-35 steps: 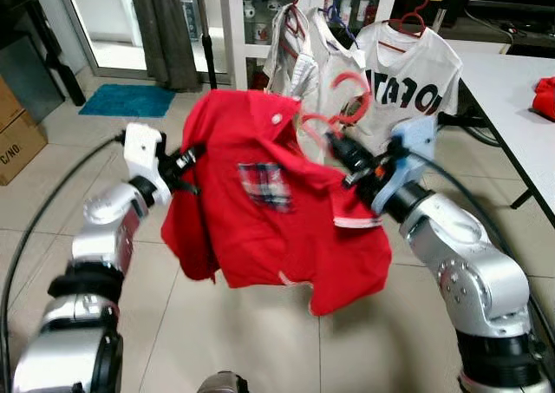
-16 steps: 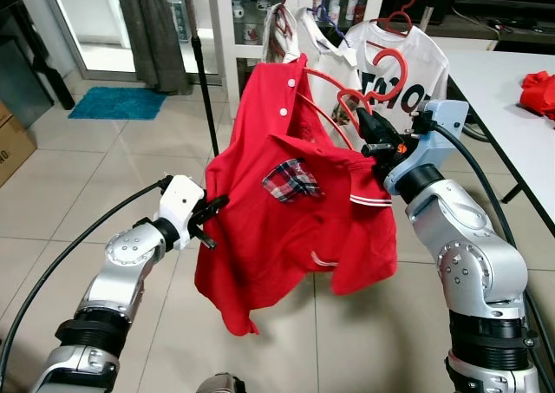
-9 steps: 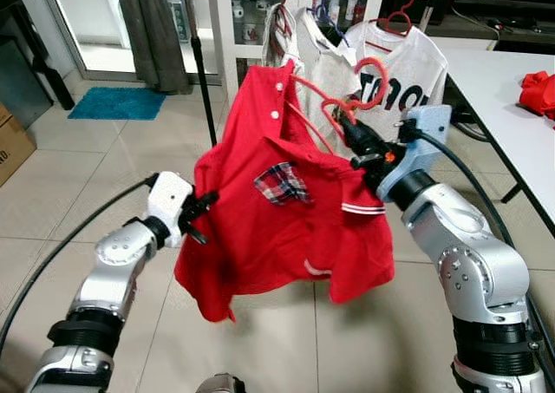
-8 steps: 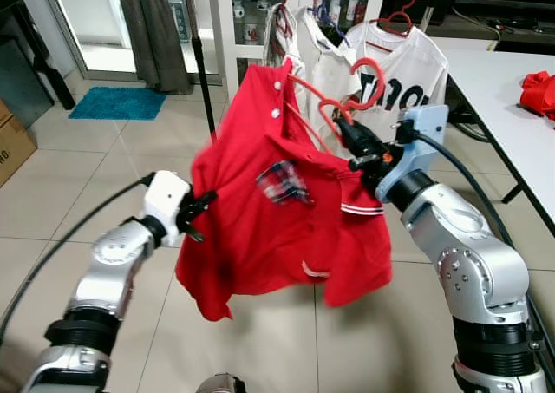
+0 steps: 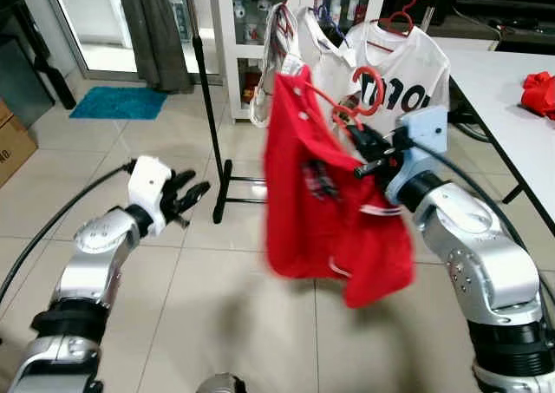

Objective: Hang hanger

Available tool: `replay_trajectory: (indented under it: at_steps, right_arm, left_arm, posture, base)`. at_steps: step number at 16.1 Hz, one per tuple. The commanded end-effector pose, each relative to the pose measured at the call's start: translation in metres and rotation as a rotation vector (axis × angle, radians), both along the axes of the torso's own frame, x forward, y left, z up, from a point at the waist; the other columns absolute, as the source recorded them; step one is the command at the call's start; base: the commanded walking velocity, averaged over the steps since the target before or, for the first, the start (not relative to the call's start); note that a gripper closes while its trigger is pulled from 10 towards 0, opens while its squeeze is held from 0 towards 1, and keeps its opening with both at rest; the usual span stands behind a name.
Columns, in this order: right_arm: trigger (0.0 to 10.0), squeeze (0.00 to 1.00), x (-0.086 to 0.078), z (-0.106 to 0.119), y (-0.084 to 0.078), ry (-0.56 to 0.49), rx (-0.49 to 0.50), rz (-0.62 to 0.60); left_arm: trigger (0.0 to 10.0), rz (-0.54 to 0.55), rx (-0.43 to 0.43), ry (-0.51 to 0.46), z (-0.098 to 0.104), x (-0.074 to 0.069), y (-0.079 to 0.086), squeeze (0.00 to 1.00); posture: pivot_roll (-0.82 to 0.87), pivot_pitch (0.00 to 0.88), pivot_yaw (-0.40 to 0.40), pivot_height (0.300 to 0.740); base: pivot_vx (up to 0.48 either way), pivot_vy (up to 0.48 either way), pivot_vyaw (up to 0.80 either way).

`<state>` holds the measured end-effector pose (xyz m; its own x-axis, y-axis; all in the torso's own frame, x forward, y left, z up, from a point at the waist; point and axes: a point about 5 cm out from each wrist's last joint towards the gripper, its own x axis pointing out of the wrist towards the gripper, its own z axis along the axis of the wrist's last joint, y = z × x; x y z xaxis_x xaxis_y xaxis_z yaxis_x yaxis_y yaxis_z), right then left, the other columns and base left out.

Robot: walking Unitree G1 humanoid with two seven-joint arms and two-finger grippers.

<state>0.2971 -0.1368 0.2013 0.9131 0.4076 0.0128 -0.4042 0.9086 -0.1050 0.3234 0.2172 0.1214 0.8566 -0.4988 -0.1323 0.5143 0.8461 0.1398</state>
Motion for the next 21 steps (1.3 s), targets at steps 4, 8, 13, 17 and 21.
replay_trajectory:
  at_steps: [4,8,13,17,21]
  right_arm:
    - [10.0,0.0,-0.008,0.012,0.024,-0.087,0.003,0.13]
    - [10.0,0.0,-0.014,0.007,0.03,-0.076,0.036,0.186]
    - [10.0,0.0,-0.02,0.009,0.032,-0.07,0.095,0.249]
    - [10.0,0.0,-0.024,0.009,0.035,-0.069,0.111,0.295]
    - [10.0,0.0,-0.024,0.01,0.034,-0.067,0.121,0.298]
  left_arm:
    - [10.0,-0.18,-0.162,-0.127,0.047,0.024,-0.067,1.0]
    - [10.0,-0.099,-0.168,-0.197,0.069,0.042,-0.1,0.31]
    - [10.0,-0.03,-0.173,-0.206,0.07,0.046,-0.111,0.0]
    - [10.0,0.019,-0.16,-0.189,0.067,0.048,-0.116,0.0]
    - [0.0,0.026,-0.166,-0.173,0.064,0.048,-0.118,0.0]
  posture:
    - [-0.07,0.0,0.021,0.74]
    - [-0.09,0.0,0.034,0.74]
    - [-0.09,0.0,0.031,0.74]
    - [-0.09,0.0,0.028,0.74]
    - [-0.09,0.0,0.026,0.74]
  base:
    - [0.0,0.0,0.0]
    - [0.0,0.0,0.0]
    - [0.0,0.0,0.0]
    - [0.0,0.0,0.0]
    - [0.0,0.0,0.0]
